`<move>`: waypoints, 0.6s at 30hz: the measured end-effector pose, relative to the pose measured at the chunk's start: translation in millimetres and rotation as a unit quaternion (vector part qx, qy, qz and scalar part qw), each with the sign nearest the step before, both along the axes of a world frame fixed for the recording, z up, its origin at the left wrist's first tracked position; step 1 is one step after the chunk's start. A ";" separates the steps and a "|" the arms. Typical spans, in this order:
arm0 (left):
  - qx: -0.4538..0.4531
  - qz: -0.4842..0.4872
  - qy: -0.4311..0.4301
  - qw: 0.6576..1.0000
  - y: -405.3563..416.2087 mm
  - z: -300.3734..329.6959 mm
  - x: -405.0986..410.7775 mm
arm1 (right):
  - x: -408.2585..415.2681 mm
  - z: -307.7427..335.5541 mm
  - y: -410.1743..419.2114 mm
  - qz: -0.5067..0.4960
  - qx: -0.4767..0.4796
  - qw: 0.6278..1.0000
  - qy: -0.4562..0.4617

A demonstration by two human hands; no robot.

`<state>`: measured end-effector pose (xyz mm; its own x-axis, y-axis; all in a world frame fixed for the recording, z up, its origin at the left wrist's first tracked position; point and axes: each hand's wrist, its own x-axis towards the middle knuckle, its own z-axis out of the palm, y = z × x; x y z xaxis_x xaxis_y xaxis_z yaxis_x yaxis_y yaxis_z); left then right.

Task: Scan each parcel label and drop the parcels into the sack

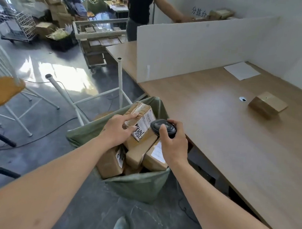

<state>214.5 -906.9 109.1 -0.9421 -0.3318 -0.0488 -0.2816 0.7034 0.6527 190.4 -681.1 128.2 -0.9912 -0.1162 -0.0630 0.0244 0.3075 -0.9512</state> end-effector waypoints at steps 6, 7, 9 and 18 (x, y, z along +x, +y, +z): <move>0.016 0.049 -0.022 0.998 -80.6 -19.4 39.4 | 18.3 -3.5 -75.9 0.010 0.005 1.000 -0.006; 0.013 0.051 -0.030 0.998 -89.5 -23.4 45.7 | 20.2 -4.2 -85.3 0.016 0.007 1.000 -0.007; 0.007 0.045 -0.042 0.998 -101.2 -28.9 57.4 | 22.4 -7.6 -100.4 0.023 0.015 1.000 -0.008; -0.004 0.001 -0.033 0.999 -114.6 -43.2 100.4 | 19.8 -25.7 -118.5 0.029 0.029 0.999 -0.025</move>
